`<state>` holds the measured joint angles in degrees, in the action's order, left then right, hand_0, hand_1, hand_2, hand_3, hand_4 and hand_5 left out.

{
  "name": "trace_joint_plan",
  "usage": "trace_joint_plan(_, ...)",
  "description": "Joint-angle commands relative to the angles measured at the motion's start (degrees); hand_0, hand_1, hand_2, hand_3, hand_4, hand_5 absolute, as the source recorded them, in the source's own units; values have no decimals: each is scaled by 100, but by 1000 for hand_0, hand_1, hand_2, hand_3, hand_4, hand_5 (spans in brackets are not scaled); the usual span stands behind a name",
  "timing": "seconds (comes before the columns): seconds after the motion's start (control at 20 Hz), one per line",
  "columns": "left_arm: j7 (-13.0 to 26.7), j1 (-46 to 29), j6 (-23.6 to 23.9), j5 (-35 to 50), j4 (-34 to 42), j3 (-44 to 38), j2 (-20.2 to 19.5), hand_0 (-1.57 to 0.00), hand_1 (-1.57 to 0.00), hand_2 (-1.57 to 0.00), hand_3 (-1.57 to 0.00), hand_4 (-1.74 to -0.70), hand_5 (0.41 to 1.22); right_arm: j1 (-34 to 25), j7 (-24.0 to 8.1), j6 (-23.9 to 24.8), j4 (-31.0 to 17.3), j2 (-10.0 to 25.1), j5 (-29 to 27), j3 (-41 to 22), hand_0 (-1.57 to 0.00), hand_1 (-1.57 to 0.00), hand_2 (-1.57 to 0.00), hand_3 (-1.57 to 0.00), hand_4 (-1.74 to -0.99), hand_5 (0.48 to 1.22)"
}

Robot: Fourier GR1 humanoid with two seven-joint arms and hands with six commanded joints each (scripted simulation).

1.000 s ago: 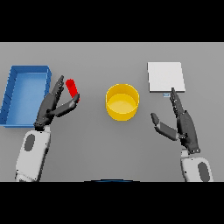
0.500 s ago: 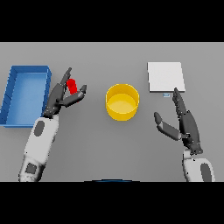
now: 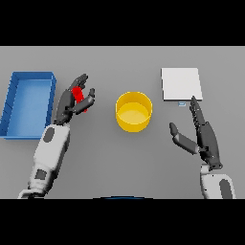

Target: Pick up the red beaker and tilt it to pour out 1 green nut into yellow bowl. Pick up the yellow bowl and place it on the metallic measuring scale.

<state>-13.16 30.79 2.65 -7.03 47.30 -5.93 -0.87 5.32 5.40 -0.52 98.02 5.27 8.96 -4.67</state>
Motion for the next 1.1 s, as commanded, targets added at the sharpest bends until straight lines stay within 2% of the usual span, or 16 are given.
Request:
trace_joint_plan(0.0,-40,80,141,-14,-75,-38,59,-379,-406,-457,-518,-1410,874,-79,-66,36,-13,22,23,28,1,1,1,1,-1236,647)
trace_joint_plan(0.1,-47,198,485,-238,-246,-4,72,-755,-783,-844,-884,-1519,999,-24,-57,-19,23,12,-42,18,1,1,1,1,-1239,648)
trace_joint_plan(0.2,42,222,551,-430,-197,142,59,-1049,-1067,-1106,-1058,-1589,1079,7,-76,2,25,13,0,9,1,1,1,1,-1239,648)
trace_joint_plan(0.3,70,196,509,-403,-150,166,42,-1237,-1248,-1273,-1154,-1636,1130,-30,-36,-16,-34,21,8,3,1,1,1,1,-1242,650)
trace_joint_plan(0.35,46,168,493,-396,-122,192,53,-1304,-1313,-1333,-1237,-1597,1148,-13,-5,-53,-23,-7,-81,20,1,1,1,1,-1250,647)
trace_joint_plan(0.45,71,194,485,-405,-122,177,15,-1400,-1406,-1419,-1357,-1542,1174,7,16,-58,-41,-45,-83,-6,1,1,1,1,-1255,644)
trace_joint_plan(0.5,-26,202,422,-297,-87,119,69,-1434,-1439,-1449,-1400,-1582,1171,-57,-49,-42,-55,-48,-101,20,1,1,1,1,-1251,641)
trace_joint_plan(0.55,-154,164,312,-135,-17,70,126,-1462,-1465,-1473,-1434,-1614,1165,37,66,-20,18,-26,-45,2,1,1,1,1,-1245,642)
trace_joint_plan(0.65,-173,111,39,174,190,-36,63,-1501,-1503,-1509,-1484,-1660,1150,16,14,-43,19,8,-41,1,1,1,1,1,-1246,644)
trace_joint_plan(0.8,42,129,-93,347,609,-2,-28,-1535,-1536,-1539,-1526,-1699,1135,-21,31,-10,-61,-15,24,-20,1,1,1,1,-1233,644)
trace_joint_plan(1.05,348,190,-202,22,951,273,-223,-1556,-1557,-1558,-1553,-1724,1132,-24,212,82,-67,-5,201,-67,1,1,1,1,-1219,656)
